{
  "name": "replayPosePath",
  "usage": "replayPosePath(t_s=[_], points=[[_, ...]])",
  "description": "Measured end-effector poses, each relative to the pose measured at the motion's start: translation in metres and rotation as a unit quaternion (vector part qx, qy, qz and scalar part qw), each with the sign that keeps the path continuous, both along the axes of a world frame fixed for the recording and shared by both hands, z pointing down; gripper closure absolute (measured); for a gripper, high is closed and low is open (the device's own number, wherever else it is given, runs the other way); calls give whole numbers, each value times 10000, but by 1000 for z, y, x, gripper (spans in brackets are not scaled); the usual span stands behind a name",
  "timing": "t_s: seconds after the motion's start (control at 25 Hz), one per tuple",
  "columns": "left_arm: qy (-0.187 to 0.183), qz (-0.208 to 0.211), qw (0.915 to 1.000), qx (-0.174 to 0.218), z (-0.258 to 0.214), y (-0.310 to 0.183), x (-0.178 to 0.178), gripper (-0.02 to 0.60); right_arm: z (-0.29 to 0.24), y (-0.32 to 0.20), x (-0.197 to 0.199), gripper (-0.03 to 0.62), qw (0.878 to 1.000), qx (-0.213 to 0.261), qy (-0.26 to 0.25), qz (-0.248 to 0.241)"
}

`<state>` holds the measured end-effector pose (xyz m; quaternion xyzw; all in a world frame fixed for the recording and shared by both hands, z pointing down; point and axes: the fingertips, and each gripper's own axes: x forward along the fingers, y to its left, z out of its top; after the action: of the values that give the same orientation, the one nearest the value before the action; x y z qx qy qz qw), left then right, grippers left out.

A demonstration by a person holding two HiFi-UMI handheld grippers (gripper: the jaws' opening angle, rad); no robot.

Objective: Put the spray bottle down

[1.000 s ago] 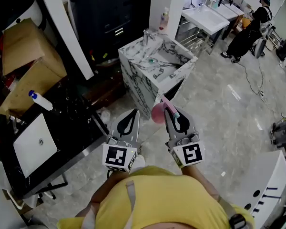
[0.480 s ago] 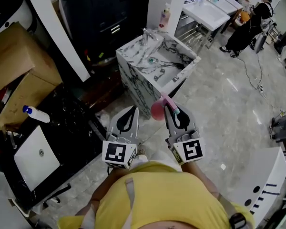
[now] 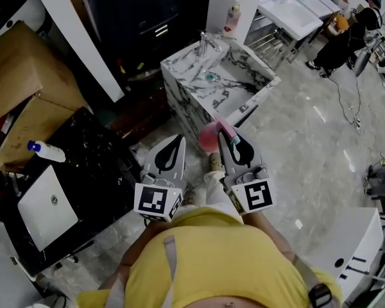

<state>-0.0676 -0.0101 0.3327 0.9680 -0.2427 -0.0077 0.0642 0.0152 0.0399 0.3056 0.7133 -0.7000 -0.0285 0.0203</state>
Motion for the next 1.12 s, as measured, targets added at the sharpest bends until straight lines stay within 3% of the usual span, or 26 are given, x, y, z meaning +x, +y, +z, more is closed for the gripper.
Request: replayPosePath(t_s=[0.2, 0.68, 1.12], points=[[-14, -255, 9996, 74, 6, -35, 30, 580, -6, -43, 24, 530, 9984, 338, -23, -452], [44, -1042, 9945, 97, -3, -123, 142, 580, -10, -156, 138, 530, 9897, 329, 52, -1391], [-169, -1705, 9852, 45, 5, -147, 186, 580, 10, -197, 189, 530, 9767, 143, -106, -2137]])
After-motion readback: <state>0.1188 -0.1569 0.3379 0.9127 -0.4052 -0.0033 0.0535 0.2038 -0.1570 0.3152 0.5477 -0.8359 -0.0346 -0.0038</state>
